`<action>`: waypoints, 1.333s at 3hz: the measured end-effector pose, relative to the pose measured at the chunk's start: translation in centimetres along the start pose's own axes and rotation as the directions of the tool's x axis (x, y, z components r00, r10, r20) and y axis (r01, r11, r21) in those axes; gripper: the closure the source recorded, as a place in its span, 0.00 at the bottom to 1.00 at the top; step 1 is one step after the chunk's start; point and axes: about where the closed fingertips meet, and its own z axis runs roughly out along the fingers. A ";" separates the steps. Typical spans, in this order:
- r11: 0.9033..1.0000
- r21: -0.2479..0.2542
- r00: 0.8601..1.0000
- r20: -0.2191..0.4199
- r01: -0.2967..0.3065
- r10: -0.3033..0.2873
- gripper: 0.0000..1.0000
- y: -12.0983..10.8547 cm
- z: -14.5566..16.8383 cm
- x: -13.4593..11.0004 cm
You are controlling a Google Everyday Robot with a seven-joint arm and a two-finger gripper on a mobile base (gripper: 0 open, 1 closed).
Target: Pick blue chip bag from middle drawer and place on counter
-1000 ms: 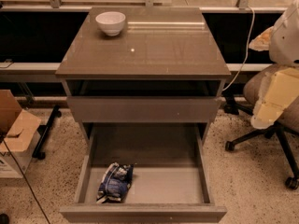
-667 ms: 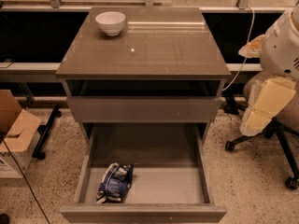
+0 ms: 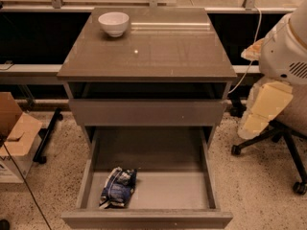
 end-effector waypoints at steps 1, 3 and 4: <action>1.000 -0.011 1.000 0.025 0.009 -0.009 0.00 -0.2 2.3 -1.1; 0.995 -0.103 0.995 0.098 0.001 0.009 0.00 -0.5 8.5 -2.1; 0.986 -0.166 0.992 0.124 -0.009 0.030 0.00 -0.6 12.2 -2.1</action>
Offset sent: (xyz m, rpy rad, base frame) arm 0.0397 0.0419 -0.0745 0.1182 0.0681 0.0670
